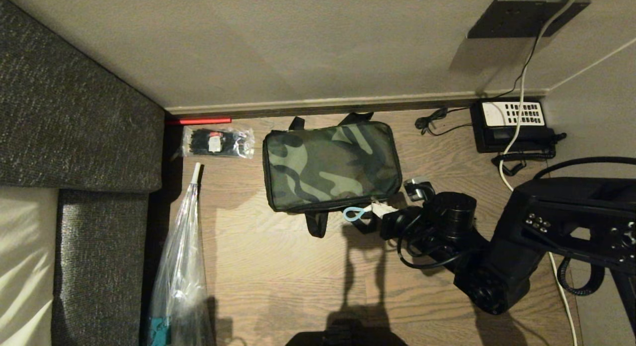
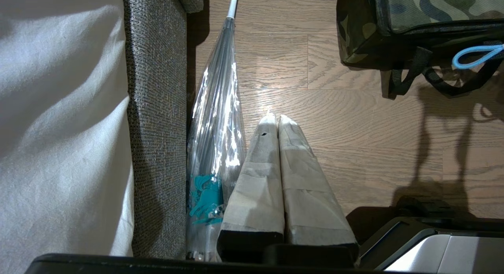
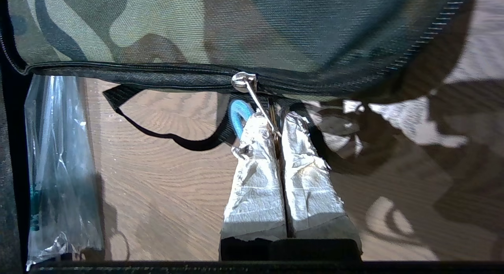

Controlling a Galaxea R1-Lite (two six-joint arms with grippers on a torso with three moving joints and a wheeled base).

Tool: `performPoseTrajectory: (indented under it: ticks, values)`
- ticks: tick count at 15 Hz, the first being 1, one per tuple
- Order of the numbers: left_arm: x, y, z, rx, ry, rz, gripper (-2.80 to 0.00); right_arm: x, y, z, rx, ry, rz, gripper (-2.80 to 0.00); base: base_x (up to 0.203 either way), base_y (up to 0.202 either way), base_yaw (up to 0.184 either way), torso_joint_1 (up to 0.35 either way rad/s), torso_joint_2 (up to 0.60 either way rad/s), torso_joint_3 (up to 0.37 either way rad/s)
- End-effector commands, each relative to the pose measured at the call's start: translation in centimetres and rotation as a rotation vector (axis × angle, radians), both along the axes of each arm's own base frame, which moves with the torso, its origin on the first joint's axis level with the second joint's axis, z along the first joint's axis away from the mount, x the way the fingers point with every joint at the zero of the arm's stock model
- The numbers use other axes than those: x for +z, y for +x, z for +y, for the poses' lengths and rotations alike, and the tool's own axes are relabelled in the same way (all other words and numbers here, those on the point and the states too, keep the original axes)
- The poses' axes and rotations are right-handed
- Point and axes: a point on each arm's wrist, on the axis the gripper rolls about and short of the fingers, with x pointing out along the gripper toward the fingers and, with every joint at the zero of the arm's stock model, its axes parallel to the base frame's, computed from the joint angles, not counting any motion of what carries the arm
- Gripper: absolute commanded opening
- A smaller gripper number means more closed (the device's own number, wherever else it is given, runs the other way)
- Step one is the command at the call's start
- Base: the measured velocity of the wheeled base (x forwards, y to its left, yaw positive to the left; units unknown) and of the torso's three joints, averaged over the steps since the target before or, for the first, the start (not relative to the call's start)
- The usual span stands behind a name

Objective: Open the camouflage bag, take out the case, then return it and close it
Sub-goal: Open the top of the storage box

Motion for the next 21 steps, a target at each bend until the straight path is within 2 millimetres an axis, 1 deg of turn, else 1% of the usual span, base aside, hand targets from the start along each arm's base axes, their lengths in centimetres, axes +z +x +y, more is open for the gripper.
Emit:
performPoseTrajectory:
  ticks: [1, 7, 9, 11, 14, 17, 21]
  values:
    - [0.0, 0.0, 0.0, 0.0, -0.001, -0.002, -2.8, 0.9, -0.6, -0.7, -0.009, 0.006, -0.009, -2.8, 0.0, 0.0, 0.0, 0.0, 0.0, 0.0]
    - [0.0, 0.0, 0.0, 0.0, -0.001, -0.002, -2.8, 0.7, -0.4, -2.5, -0.054, -0.006, 0.01, -2.8, 0.0, 0.0, 0.0, 0.0, 0.0, 0.0]
    - [0.0, 0.0, 0.0, 0.0, -0.001, -0.002, -2.8, 0.3, 0.0, -3.3, -0.077, -0.013, 0.016, -2.8, 0.0, 0.0, 0.0, 0.0, 0.0, 0.0]
    - [0.0, 0.0, 0.0, 0.0, -0.001, -0.002, -2.8, 0.3, 0.6, -4.3, -0.103, -0.027, 0.003, -2.8, 0.0, 0.0, 0.0, 0.0, 0.0, 0.0]
    - [0.0, 0.0, 0.0, 0.0, -0.001, -0.002, -2.8, 0.3, 1.1, -5.6, -0.1, -0.034, -0.002, -2.8, 0.0, 0.0, 0.0, 0.0, 0.0, 0.0]
    - [0.0, 0.0, 0.0, 0.0, -0.001, -0.002, -2.8, 0.1, 1.3, -6.1, -0.11, -0.039, -0.002, -2.8, 0.0, 0.0, 0.0, 0.0, 0.0, 0.0]
    - [0.0, 0.0, 0.0, 0.0, -0.001, -0.002, -2.8, 0.3, 1.5, -6.1, -0.111, -0.037, -0.008, -2.8, 0.0, 0.0, 0.0, 0.0, 0.0, 0.0]
